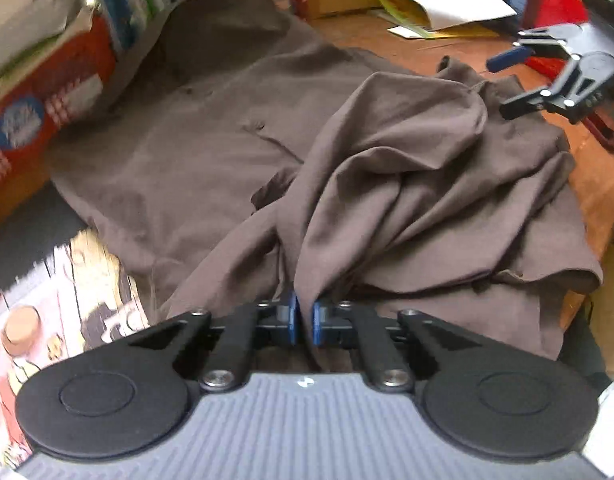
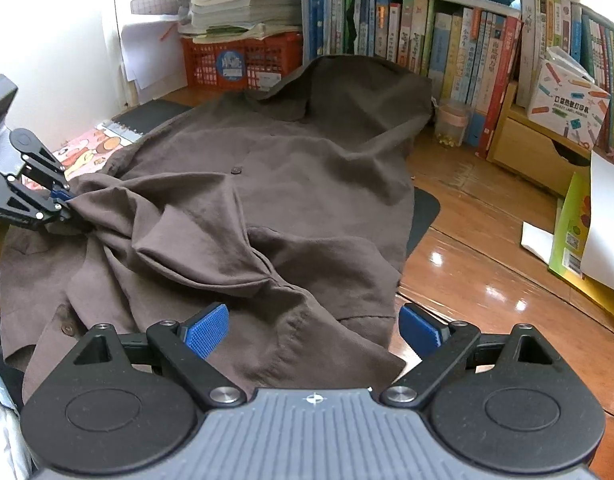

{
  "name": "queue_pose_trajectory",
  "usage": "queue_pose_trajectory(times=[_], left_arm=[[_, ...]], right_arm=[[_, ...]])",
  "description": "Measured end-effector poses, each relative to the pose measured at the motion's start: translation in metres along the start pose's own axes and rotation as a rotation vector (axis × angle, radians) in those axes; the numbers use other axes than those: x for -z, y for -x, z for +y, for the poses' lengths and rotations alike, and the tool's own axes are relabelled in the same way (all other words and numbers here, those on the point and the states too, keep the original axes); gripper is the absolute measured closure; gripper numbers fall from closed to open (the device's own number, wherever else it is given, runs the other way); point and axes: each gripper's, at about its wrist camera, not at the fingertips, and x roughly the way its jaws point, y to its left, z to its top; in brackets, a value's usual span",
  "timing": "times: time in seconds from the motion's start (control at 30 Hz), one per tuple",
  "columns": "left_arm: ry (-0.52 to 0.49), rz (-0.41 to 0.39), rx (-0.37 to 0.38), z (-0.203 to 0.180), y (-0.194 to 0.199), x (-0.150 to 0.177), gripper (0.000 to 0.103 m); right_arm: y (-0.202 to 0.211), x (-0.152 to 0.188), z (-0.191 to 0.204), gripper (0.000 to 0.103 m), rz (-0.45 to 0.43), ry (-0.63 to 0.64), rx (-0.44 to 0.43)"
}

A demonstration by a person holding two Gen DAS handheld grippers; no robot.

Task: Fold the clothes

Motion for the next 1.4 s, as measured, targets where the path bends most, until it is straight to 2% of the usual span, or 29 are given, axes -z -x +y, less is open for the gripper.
queue_pose_trajectory(times=[0.07, 0.27, 0.3, 0.33, 0.4, 0.47, 0.57, 0.67, 0.8, 0.93, 1.03, 1.1, 1.13, 1.2, 1.27, 1.4], left_arm=[[0.004, -0.007, 0.01, 0.002, 0.003, 0.001, 0.103], [-0.002, -0.014, 0.035, 0.003, 0.009, 0.008, 0.103], [-0.001, -0.015, 0.038, 0.003, 0.009, 0.009, 0.103], [0.0, -0.016, 0.039, 0.003, 0.009, 0.009, 0.103], [0.001, -0.019, 0.04, 0.003, 0.01, 0.009, 0.103], [0.005, -0.022, 0.04, 0.006, 0.012, 0.008, 0.103], [0.008, -0.034, 0.03, 0.011, 0.018, 0.008, 0.103], [0.007, -0.057, 0.018, 0.016, 0.026, 0.006, 0.103], [-0.002, -0.103, -0.017, 0.023, 0.042, 0.001, 0.103], [-0.013, -0.152, -0.042, 0.027, 0.06, -0.002, 0.103], [-0.008, -0.186, -0.072, 0.036, 0.069, -0.006, 0.103], [0.014, -0.19, -0.068, 0.043, 0.071, -0.009, 0.103], [0.015, -0.182, -0.058, 0.043, 0.069, -0.006, 0.103], [0.004, -0.154, -0.03, 0.038, 0.064, 0.003, 0.103], [-0.032, -0.106, 0.012, 0.026, 0.055, 0.019, 0.103], [-0.107, -0.016, 0.076, -0.002, 0.04, 0.047, 0.103]], right_arm=[[0.002, 0.001, -0.003, 0.01, -0.002, -0.006, -0.004], [-0.007, 0.003, -0.011, 0.013, 0.027, -0.027, -0.062], [-0.012, 0.003, -0.014, 0.021, 0.042, -0.04, -0.074], [-0.017, 0.003, -0.018, 0.045, 0.061, -0.058, -0.091], [-0.025, 0.003, -0.015, 0.083, 0.099, -0.076, -0.091], [-0.023, 0.002, -0.006, 0.084, 0.099, -0.037, -0.068], [-0.005, -0.003, 0.005, 0.085, 0.055, 0.003, -0.038], [0.019, -0.009, 0.018, 0.085, -0.02, 0.09, 0.025], [0.043, -0.028, 0.037, 0.085, -0.139, 0.267, 0.117], [0.048, -0.047, 0.05, 0.085, -0.213, 0.386, 0.195], [0.047, -0.059, 0.064, 0.085, -0.376, 0.544, 0.294], [0.038, -0.061, 0.07, 0.085, -0.452, 0.646, 0.329], [0.032, -0.06, 0.071, 0.085, -0.46, 0.685, 0.332], [0.017, -0.051, 0.069, 0.085, -0.375, 0.705, 0.286], [0.004, -0.028, 0.07, 0.088, -0.278, 0.73, 0.245], [-0.001, 0.023, 0.077, 0.088, -0.145, 0.784, 0.172]])
